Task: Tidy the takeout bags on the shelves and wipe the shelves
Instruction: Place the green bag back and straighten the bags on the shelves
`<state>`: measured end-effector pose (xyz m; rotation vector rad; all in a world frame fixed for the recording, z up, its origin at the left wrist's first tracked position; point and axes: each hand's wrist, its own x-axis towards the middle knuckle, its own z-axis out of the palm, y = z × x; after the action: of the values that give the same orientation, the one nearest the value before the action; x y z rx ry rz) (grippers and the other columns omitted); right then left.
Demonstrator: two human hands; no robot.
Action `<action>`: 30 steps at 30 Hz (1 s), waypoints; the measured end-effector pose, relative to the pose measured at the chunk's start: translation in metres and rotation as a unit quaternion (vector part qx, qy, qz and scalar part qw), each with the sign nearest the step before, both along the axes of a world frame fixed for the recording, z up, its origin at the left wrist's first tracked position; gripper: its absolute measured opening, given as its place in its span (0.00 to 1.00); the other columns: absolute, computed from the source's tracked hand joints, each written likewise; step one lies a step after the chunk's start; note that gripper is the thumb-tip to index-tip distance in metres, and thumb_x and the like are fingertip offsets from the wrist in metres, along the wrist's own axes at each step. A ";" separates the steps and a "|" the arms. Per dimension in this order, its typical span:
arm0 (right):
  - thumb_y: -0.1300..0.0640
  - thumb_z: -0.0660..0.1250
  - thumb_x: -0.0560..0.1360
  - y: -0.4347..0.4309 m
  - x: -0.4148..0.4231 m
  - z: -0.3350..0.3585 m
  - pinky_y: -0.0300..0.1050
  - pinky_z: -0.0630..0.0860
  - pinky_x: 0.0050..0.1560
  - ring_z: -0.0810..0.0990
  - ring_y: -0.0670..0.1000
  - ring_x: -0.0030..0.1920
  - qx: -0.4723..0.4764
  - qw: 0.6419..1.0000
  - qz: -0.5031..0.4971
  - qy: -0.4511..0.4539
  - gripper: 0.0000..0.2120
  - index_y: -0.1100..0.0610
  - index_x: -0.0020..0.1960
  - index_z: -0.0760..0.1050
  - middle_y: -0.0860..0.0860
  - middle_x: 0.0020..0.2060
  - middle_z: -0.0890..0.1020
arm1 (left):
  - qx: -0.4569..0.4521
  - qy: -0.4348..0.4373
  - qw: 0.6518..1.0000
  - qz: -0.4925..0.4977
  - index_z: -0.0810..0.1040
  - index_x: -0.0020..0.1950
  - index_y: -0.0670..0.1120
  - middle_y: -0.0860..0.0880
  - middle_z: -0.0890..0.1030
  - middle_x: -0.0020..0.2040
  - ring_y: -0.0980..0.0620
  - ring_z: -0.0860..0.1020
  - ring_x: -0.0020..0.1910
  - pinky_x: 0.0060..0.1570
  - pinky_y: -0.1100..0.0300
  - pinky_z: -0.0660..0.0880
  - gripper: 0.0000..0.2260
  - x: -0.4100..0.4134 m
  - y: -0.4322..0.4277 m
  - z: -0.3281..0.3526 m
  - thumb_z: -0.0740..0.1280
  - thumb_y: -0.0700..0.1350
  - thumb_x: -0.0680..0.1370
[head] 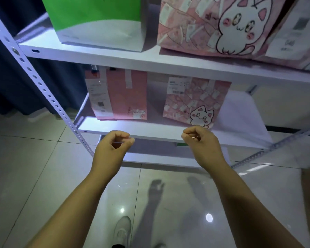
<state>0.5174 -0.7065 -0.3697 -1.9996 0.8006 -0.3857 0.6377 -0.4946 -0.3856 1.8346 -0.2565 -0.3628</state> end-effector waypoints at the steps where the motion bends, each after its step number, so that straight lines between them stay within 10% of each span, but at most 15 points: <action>1: 0.53 0.67 0.73 -0.004 -0.005 -0.002 0.39 0.73 0.44 0.78 0.42 0.43 -0.001 1.000 -0.004 0.001 0.04 0.46 0.41 0.76 0.41 0.39 0.80 | -0.002 0.004 1.000 -0.001 0.78 0.43 0.54 0.53 0.81 0.42 0.52 0.79 0.46 0.50 0.44 0.78 0.04 -0.005 -0.003 -0.002 0.71 0.46 0.72; 15: 0.54 0.67 0.74 -0.034 -0.038 -0.019 0.45 0.78 0.45 0.78 0.40 0.41 0.011 1.000 0.009 -0.017 0.04 0.46 0.40 0.77 0.41 0.38 0.80 | 0.013 0.001 1.000 -0.006 0.78 0.46 0.54 0.52 0.81 0.44 0.52 0.79 0.46 0.51 0.46 0.78 0.05 -0.044 -0.022 -0.014 0.71 0.47 0.73; 30: 0.54 0.66 0.74 -0.027 -0.022 -0.056 0.30 0.70 0.38 0.76 0.38 0.39 0.056 0.998 0.010 0.004 0.03 0.48 0.42 0.77 0.43 0.38 0.80 | 0.059 -0.004 0.998 -0.035 0.78 0.47 0.52 0.52 0.81 0.44 0.51 0.79 0.45 0.50 0.46 0.78 0.05 -0.011 -0.019 -0.042 0.71 0.47 0.73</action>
<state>0.4951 -0.7335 -0.4255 -1.9032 0.7899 -0.3153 0.6269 -0.5141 -0.4277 1.9476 -0.3098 -0.4271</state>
